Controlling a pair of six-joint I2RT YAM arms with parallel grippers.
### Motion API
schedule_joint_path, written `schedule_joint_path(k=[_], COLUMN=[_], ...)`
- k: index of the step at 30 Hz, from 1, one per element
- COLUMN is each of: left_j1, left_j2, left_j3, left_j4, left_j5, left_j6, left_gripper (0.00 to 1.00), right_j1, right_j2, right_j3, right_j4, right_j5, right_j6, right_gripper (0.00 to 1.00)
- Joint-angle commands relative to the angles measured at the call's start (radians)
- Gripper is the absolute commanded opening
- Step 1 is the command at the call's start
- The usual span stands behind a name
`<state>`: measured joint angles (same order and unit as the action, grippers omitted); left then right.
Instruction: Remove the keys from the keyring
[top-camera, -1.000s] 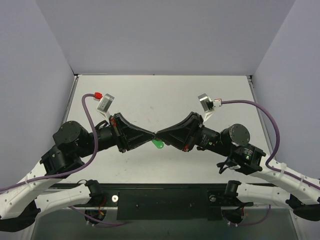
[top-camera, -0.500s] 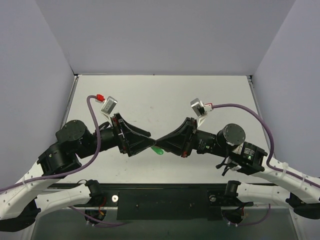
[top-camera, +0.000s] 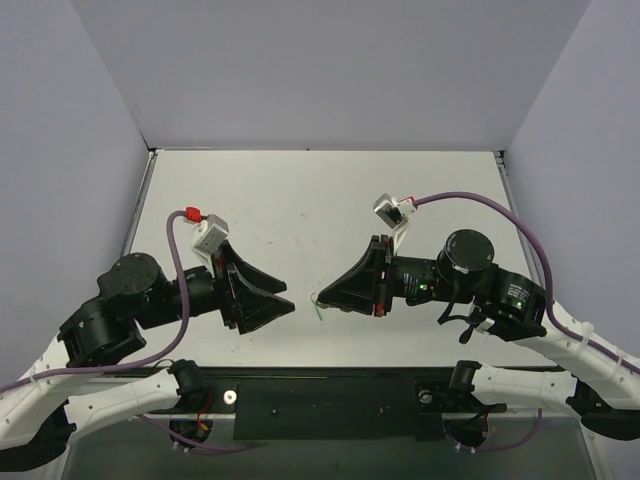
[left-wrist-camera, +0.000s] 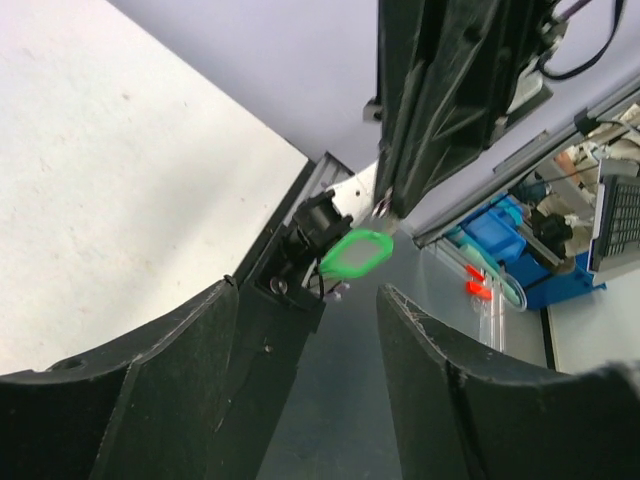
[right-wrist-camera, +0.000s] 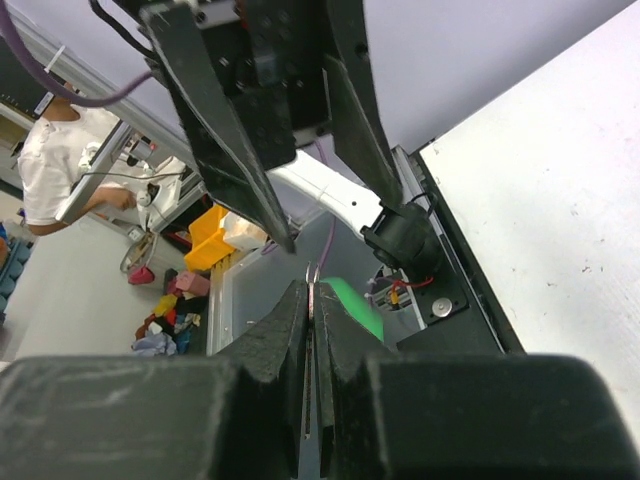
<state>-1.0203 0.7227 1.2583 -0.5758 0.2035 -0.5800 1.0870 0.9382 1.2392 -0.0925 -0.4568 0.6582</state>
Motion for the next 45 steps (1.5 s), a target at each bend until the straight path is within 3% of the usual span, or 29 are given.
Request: schedule_joint_path(k=[1,5,10,18,28,45], left_j1=[-0.003,-0.003,-0.004,-0.003,-0.003,-0.003], left_j2=[-0.045,-0.040,-0.022,-0.026,0.081,0.058], left_j3=[-0.121,-0.192,-0.185,-0.043,0.108,-0.031], left_j4=[0.227,0.339,0.361,0.110,-0.050,0.203], left_j5=[0.082,0.132,0.132,0.103,0.235,0.237], left_j6=[-0.063,-0.109,-0.098,0.040,0.144,0.030], left_gripper=[0.69,0.72,0.72,0.64,0.54,0.34], right_j1=[-0.002,-0.002,-0.001,-0.002,-0.012,-0.010], right_j2=[-0.026,-0.012,0.005,0.007,0.031,0.011], right_j3=[-0.012,-0.030,-0.023,-0.017,-0.017,-0.032], right_j4=[0.072,0.164,0.188,0.096,0.060,0.175], right_j5=[0.003,0.013,0.010,-0.054,-0.140,-0.135], right_j6=[0.052,0.098,0.104,0.037,0.034,0.069], right_gripper=[0.00,0.00,0.00,0.00,0.00,0.00])
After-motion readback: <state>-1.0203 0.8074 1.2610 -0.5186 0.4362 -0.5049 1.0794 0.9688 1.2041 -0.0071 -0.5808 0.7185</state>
